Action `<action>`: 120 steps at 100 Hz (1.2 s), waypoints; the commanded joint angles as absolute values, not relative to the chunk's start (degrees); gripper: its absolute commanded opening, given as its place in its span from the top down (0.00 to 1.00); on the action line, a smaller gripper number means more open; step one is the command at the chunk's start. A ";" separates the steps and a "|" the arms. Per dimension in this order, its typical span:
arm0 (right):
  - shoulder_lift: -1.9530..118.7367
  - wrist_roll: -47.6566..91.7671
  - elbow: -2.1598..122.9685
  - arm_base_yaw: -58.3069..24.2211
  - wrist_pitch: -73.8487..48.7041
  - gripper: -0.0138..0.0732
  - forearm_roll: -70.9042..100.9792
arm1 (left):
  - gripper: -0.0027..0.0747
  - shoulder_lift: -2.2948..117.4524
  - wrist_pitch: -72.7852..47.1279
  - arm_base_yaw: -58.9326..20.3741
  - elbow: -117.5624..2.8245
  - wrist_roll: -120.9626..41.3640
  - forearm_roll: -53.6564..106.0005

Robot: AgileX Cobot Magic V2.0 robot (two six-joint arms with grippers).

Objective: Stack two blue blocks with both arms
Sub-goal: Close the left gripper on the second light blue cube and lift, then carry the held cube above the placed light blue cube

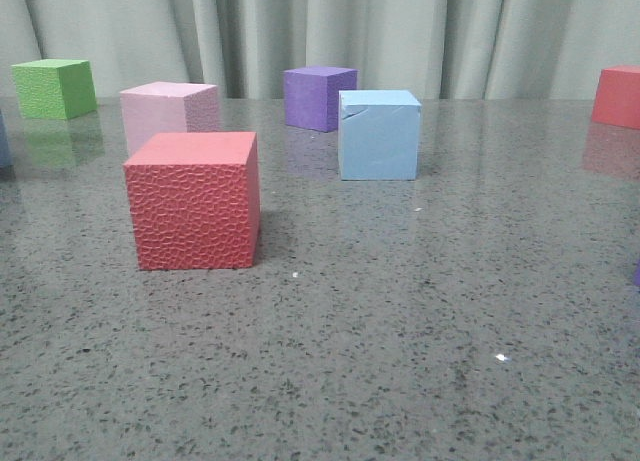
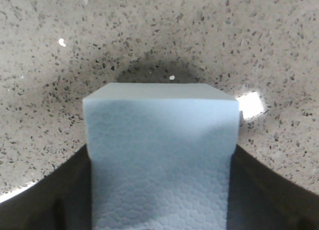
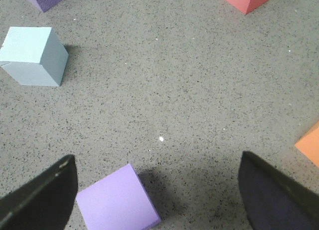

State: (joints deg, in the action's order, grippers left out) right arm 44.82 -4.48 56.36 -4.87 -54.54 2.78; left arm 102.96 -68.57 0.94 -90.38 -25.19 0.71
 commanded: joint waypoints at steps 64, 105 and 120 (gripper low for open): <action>44.63 -4.23 57.67 -4.75 -50.87 0.10 3.15 | 0.74 99.42 -73.32 1.11 -105.53 -24.87 16.23; 44.63 -4.23 57.67 -4.75 -50.81 0.10 3.15 | 0.74 99.30 -73.32 -6.57 -113.22 -24.87 21.71; 44.63 -4.23 57.67 -4.75 -50.81 0.10 3.15 | 0.74 99.30 -71.79 -11.72 -114.18 -24.87 21.71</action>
